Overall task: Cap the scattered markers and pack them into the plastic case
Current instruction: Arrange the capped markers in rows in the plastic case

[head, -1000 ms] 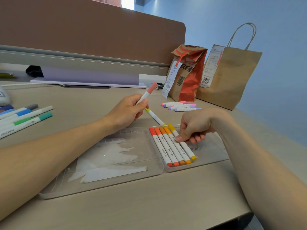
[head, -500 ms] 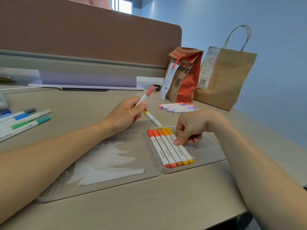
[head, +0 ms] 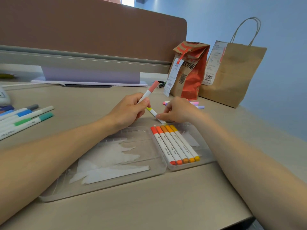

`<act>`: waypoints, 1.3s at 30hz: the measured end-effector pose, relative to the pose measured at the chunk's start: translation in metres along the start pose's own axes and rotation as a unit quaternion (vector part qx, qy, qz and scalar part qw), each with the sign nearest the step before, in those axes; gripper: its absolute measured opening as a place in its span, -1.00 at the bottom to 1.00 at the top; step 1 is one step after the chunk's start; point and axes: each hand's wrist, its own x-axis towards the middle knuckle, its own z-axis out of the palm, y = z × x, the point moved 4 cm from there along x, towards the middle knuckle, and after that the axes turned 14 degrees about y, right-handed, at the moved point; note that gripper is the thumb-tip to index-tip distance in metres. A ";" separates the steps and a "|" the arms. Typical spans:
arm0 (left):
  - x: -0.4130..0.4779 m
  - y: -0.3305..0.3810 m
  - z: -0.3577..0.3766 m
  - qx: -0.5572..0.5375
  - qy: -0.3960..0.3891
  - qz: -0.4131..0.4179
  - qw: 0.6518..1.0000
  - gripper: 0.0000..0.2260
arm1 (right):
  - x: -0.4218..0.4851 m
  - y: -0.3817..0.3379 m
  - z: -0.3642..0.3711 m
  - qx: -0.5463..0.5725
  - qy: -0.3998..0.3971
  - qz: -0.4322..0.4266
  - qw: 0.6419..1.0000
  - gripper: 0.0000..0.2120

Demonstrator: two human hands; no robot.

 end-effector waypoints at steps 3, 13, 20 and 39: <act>0.001 -0.001 0.000 -0.004 -0.002 -0.005 1.000 -0.76 | 0.004 -0.003 0.008 -0.016 -0.014 0.003 1.000 -0.64; -0.001 0.001 0.001 0.001 0.000 -0.003 1.000 -0.76 | 0.003 -0.006 0.004 -0.087 0.020 -0.033 0.995 -0.88; 0.000 -0.001 0.000 -0.008 0.000 -0.003 1.000 -0.76 | -0.001 -0.005 -0.004 -0.079 0.071 -0.021 0.994 -0.79; -0.002 0.003 -0.001 0.021 -0.007 0.009 1.000 -0.75 | -0.073 0.017 -0.047 0.018 -0.347 0.111 0.931 -0.70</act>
